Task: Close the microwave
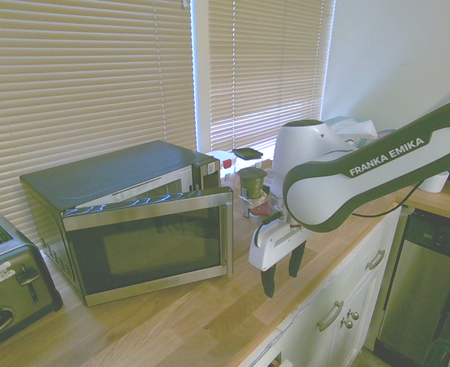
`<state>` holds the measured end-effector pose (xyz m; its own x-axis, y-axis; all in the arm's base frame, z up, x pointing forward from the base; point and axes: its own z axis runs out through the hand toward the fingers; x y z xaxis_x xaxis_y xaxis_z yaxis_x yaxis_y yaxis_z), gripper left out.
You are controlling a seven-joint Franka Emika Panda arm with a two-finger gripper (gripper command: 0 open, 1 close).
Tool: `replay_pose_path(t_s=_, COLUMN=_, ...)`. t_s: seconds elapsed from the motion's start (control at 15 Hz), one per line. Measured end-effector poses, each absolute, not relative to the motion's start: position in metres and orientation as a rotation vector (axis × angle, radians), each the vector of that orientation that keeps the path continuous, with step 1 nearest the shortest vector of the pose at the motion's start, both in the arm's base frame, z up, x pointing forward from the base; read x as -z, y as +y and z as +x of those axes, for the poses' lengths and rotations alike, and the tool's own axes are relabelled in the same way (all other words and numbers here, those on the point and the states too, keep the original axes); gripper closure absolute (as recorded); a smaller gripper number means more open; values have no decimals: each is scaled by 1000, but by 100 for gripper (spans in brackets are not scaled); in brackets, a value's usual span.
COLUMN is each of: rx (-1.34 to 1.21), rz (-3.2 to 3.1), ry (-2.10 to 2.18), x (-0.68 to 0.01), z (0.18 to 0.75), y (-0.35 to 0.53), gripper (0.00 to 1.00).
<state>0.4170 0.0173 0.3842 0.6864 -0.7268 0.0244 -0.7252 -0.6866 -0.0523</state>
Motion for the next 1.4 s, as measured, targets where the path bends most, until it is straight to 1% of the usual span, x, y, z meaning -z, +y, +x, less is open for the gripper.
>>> replay_pose_path(t_s=0.33, rx=62, rz=-2867, ry=1206, x=-379, z=418, y=24, gripper=0)
replay_pose_path(t_s=0.67, rx=154, rz=-2937, ry=1103, x=-380, z=427, y=70, gripper=0)
replay_pose_path(t_s=0.87, rx=242, rz=-2948, ry=1064, x=-400, z=439, y=97, gripper=0)
replay_pose_path(t_s=1.13, rx=387, rz=-2908, ry=1105, x=-436, z=472, y=117, gripper=0)
replay_pose_path(t_s=1.4, rx=418, rz=-2866, ry=1144, x=-464, z=515, y=128, gripper=0)
